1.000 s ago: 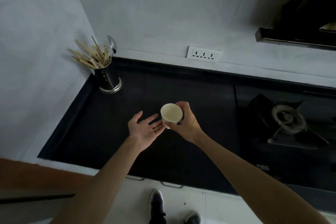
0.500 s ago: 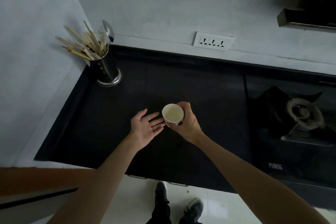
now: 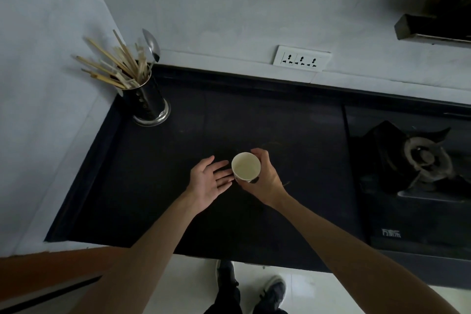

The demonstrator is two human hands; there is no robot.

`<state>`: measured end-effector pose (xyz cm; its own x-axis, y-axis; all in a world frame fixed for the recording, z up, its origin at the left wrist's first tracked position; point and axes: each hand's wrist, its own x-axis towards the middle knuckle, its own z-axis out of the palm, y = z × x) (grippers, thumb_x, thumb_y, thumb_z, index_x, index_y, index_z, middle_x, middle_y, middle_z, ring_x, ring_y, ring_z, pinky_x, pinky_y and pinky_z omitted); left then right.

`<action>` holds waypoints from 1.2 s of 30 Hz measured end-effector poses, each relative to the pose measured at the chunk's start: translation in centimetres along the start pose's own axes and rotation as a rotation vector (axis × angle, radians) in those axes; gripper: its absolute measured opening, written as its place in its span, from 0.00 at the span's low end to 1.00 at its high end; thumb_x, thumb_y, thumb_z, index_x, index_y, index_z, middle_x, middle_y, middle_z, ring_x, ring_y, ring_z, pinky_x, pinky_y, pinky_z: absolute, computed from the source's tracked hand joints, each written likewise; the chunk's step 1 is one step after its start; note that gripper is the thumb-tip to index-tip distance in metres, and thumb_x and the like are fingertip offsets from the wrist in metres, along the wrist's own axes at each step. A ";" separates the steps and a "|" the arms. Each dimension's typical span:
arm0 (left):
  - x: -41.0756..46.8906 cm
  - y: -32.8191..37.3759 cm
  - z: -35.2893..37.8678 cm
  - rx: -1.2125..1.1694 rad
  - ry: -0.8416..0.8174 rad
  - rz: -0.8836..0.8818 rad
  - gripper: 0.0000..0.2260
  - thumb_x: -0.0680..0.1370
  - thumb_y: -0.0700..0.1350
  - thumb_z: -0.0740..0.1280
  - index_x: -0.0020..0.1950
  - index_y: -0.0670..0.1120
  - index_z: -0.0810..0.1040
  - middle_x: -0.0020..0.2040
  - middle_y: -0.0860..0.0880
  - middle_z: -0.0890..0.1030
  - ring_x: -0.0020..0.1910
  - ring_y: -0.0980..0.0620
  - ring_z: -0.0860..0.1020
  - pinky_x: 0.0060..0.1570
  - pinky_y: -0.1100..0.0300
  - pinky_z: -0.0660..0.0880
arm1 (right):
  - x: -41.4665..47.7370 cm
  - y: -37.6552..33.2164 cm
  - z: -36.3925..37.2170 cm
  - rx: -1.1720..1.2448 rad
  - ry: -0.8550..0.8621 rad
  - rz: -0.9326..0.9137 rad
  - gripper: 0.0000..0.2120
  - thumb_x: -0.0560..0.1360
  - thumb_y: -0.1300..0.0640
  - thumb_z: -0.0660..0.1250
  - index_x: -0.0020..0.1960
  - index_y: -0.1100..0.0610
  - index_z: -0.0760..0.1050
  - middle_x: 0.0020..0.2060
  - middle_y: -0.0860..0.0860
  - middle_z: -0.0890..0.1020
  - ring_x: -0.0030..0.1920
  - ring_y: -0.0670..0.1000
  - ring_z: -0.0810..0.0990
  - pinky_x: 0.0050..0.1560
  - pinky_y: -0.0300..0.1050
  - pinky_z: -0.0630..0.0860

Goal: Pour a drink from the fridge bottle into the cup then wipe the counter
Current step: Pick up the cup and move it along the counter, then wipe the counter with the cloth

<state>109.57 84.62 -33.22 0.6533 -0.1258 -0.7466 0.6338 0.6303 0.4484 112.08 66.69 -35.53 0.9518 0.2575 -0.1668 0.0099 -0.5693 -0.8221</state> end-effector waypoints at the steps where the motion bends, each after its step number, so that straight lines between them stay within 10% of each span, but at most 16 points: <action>1: 0.1 0.0 -0.1 0.012 -0.005 0.000 0.24 0.82 0.54 0.57 0.70 0.39 0.73 0.70 0.34 0.74 0.71 0.36 0.70 0.75 0.43 0.62 | 0.0 0.0 0.0 -0.006 -0.003 0.003 0.40 0.67 0.55 0.80 0.71 0.53 0.60 0.62 0.49 0.73 0.62 0.48 0.74 0.58 0.44 0.76; 15: 0.7 5.4 2.2 0.998 -0.046 0.329 0.22 0.83 0.50 0.60 0.76 0.46 0.67 0.73 0.43 0.71 0.69 0.46 0.72 0.68 0.50 0.67 | 0.6 -0.3 -5.1 -0.259 -0.219 0.162 0.51 0.70 0.55 0.78 0.80 0.49 0.48 0.74 0.55 0.64 0.72 0.54 0.68 0.70 0.58 0.70; 27: -1.8 7.3 15.1 1.950 -0.138 0.727 0.34 0.78 0.57 0.68 0.79 0.46 0.60 0.75 0.43 0.68 0.72 0.44 0.69 0.67 0.49 0.71 | -0.6 -1.7 -18.2 -0.685 -0.090 0.183 0.43 0.76 0.41 0.69 0.80 0.53 0.47 0.74 0.57 0.64 0.72 0.60 0.66 0.67 0.56 0.71; 36: -4.7 2.3 26.1 2.160 -0.304 0.952 0.33 0.79 0.56 0.66 0.79 0.44 0.59 0.74 0.43 0.69 0.72 0.44 0.69 0.68 0.48 0.69 | -8.6 -1.2 -27.3 -0.692 0.171 0.311 0.42 0.75 0.38 0.68 0.79 0.53 0.50 0.72 0.57 0.67 0.70 0.63 0.68 0.65 0.59 0.71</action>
<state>118.77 66.66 -15.88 0.7985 -0.5867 -0.1347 -0.5291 -0.7908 0.3077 112.24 43.77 -18.25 0.9756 -0.0863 -0.2019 -0.1301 -0.9679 -0.2149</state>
